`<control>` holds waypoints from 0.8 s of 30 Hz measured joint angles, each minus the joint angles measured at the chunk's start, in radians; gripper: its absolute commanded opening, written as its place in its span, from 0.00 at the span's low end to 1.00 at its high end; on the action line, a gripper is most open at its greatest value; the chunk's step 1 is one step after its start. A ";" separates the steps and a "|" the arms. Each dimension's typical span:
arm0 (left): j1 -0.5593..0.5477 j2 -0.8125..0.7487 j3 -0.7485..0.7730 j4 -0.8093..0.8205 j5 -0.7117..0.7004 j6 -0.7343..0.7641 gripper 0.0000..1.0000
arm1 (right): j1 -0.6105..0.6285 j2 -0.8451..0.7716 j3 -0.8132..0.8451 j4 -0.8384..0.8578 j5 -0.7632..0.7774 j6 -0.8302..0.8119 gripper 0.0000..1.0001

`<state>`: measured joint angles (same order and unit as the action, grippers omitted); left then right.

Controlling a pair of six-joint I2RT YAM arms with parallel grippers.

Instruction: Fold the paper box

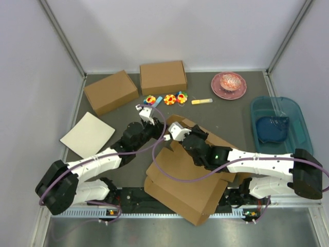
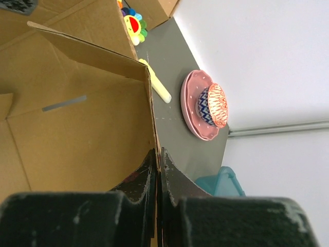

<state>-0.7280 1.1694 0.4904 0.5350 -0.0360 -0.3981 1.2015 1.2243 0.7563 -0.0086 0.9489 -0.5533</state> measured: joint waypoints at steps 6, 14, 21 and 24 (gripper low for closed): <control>0.001 0.000 0.072 -0.066 0.051 -0.002 0.67 | 0.001 0.000 0.000 -0.006 0.003 0.001 0.00; 0.001 -0.001 -0.014 -0.081 0.023 -0.008 0.71 | 0.001 0.000 0.000 -0.007 0.003 0.001 0.00; 0.001 -0.016 -0.097 -0.087 -0.040 -0.019 0.71 | 0.001 0.000 -0.001 -0.006 0.003 0.001 0.00; 0.001 -0.008 -0.098 -0.074 -0.062 -0.019 0.68 | 0.002 0.000 -0.002 -0.006 0.003 0.001 0.00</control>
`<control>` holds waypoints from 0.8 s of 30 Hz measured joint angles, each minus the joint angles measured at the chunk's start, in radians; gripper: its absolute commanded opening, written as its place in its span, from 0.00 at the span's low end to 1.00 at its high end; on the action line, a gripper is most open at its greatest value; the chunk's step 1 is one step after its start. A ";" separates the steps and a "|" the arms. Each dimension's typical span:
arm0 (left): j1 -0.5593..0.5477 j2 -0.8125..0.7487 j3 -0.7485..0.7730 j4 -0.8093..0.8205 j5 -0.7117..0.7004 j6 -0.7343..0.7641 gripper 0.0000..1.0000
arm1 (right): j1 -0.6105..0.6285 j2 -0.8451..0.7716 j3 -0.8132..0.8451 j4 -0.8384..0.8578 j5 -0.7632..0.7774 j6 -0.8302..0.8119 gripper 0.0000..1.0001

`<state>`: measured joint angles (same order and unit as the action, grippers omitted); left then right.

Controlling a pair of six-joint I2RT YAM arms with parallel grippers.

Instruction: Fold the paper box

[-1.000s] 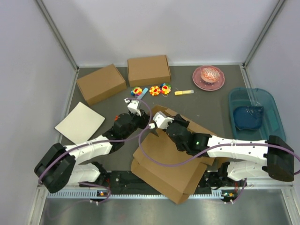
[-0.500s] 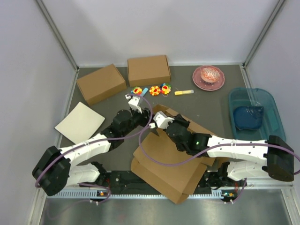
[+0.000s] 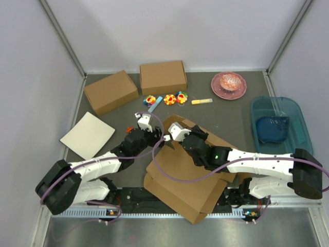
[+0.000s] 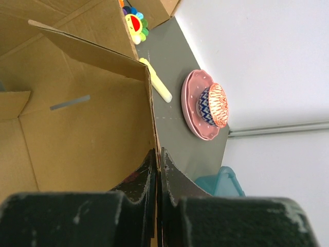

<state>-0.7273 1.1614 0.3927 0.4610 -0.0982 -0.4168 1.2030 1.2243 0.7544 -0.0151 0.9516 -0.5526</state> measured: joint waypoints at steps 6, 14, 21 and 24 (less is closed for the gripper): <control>0.000 0.099 0.011 0.041 0.000 0.000 0.57 | 0.000 0.000 -0.001 0.000 0.001 0.000 0.00; 0.000 0.163 0.034 0.063 0.016 -0.003 0.26 | 0.000 0.000 -0.001 0.001 0.002 -0.001 0.00; 0.000 0.112 0.053 0.013 0.032 0.006 0.06 | 0.000 0.000 -0.001 0.000 0.016 0.000 0.00; 0.000 0.089 0.080 -0.050 0.045 0.003 0.02 | 0.000 0.000 -0.001 0.001 0.025 0.000 0.00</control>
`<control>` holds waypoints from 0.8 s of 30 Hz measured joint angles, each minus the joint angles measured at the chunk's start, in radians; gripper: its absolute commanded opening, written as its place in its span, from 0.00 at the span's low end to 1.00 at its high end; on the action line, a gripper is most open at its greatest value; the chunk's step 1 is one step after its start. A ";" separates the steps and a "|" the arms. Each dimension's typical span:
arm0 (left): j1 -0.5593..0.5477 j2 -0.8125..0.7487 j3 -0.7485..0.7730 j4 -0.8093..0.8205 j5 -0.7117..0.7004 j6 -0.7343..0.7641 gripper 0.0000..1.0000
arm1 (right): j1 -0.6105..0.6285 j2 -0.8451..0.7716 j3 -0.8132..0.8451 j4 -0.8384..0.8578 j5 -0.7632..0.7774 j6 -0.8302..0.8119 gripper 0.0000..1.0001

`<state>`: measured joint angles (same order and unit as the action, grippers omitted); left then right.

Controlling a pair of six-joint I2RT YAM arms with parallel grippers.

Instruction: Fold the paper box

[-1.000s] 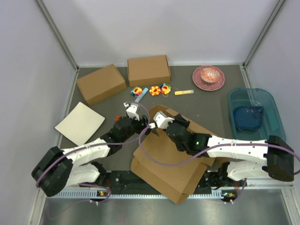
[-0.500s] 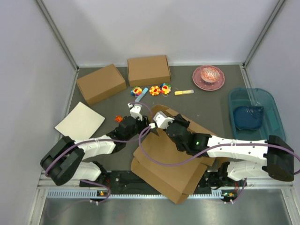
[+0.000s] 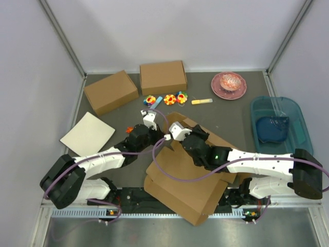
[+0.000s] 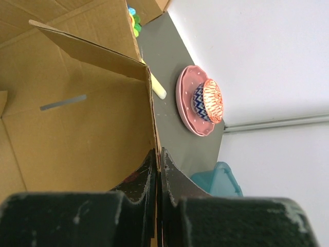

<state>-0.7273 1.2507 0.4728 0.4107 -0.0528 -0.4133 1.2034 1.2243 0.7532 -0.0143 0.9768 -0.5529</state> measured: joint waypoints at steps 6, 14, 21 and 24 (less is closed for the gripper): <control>0.002 -0.005 0.058 -0.092 0.042 -0.031 0.00 | 0.000 0.000 0.000 -0.001 0.025 0.000 0.00; 0.005 -0.005 0.063 -0.119 0.100 -0.159 0.00 | 0.006 0.000 -0.016 -0.011 0.065 -0.005 0.00; 0.003 -0.005 -0.031 0.000 0.116 -0.251 0.00 | 0.082 0.038 -0.049 0.035 0.154 -0.073 0.00; 0.003 -0.005 -0.058 0.048 0.117 -0.280 0.00 | 0.115 0.066 -0.062 0.080 0.214 -0.105 0.00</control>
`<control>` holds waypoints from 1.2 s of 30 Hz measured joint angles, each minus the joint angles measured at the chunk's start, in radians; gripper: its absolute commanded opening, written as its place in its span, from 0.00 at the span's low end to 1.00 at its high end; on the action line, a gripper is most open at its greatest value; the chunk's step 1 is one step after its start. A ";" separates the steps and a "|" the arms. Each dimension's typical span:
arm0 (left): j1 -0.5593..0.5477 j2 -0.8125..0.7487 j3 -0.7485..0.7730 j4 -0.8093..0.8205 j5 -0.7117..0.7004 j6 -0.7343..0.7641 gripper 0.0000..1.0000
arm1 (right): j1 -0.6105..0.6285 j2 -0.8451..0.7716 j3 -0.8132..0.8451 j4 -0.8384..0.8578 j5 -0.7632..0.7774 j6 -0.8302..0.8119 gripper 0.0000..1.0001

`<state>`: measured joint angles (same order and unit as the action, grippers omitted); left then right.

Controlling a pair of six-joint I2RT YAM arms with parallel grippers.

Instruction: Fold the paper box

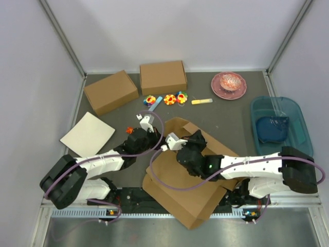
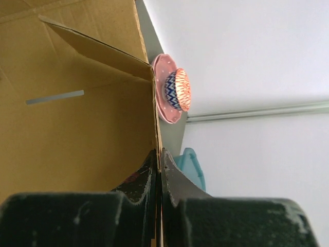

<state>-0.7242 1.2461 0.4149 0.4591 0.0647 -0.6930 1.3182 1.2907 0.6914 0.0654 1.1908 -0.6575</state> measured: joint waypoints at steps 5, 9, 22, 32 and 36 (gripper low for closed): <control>-0.004 0.000 -0.025 0.038 0.002 -0.026 0.00 | 0.046 0.029 -0.018 0.066 0.081 -0.029 0.00; -0.005 0.000 -0.036 0.051 0.006 -0.043 0.00 | 0.091 0.051 -0.024 0.097 0.136 -0.032 0.00; -0.008 -0.066 -0.079 0.043 0.051 -0.124 0.00 | 0.142 0.105 -0.020 0.071 0.253 0.026 0.00; -0.015 -0.119 -0.093 0.039 -0.008 -0.055 0.00 | 0.127 0.030 0.002 0.026 0.165 0.058 0.00; -0.015 -0.117 -0.074 0.048 -0.061 0.001 0.00 | 0.083 0.031 0.003 0.137 0.116 -0.051 0.00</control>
<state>-0.7391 1.1286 0.3412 0.5076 0.0040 -0.6922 1.4010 1.3212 0.6941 0.2024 1.3067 -0.7090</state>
